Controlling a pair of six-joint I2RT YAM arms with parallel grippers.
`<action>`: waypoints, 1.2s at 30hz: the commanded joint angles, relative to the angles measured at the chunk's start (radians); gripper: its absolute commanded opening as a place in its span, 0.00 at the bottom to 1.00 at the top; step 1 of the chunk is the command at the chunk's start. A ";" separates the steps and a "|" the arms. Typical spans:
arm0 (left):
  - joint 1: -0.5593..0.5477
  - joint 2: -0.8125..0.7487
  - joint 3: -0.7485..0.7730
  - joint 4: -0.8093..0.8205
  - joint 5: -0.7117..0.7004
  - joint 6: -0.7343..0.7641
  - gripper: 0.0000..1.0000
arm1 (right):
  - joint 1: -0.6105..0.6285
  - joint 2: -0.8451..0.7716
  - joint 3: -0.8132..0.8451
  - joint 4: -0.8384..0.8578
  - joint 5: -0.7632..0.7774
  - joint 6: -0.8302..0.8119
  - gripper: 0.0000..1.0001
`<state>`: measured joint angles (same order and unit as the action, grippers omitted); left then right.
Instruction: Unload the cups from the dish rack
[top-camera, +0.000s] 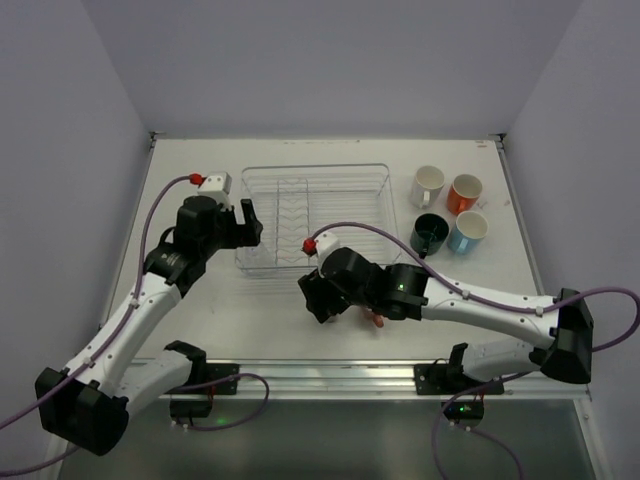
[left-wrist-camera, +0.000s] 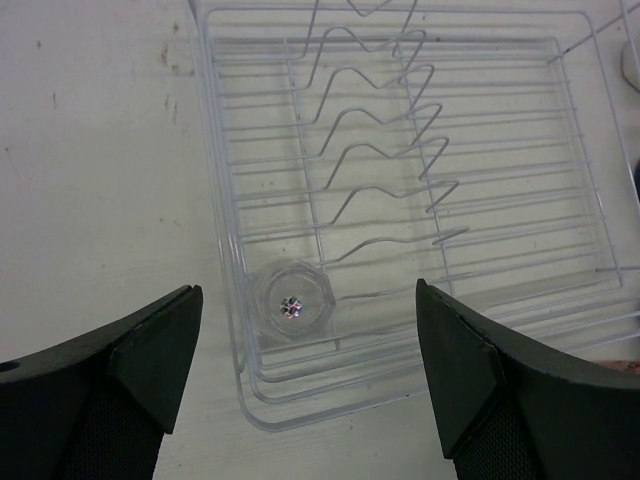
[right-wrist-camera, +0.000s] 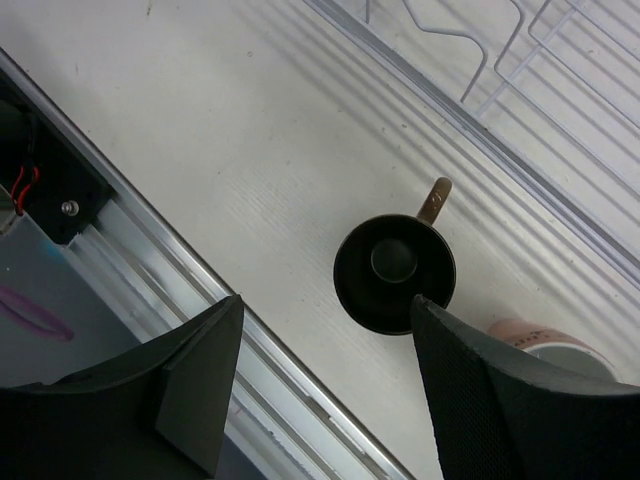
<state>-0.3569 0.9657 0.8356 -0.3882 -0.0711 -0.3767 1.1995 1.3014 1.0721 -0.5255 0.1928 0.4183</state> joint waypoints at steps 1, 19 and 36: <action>-0.022 0.054 0.053 -0.031 0.045 -0.007 0.92 | 0.003 -0.063 -0.032 0.019 0.026 -0.010 0.70; -0.171 0.220 0.048 -0.031 -0.236 -0.039 0.82 | -0.023 -0.267 -0.166 0.128 0.033 0.030 0.52; -0.178 0.329 -0.012 0.044 -0.263 -0.085 0.73 | -0.021 -0.356 -0.241 0.176 0.016 0.027 0.51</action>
<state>-0.5278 1.2774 0.8413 -0.4004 -0.2920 -0.4313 1.1812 0.9611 0.8413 -0.4007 0.2142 0.4370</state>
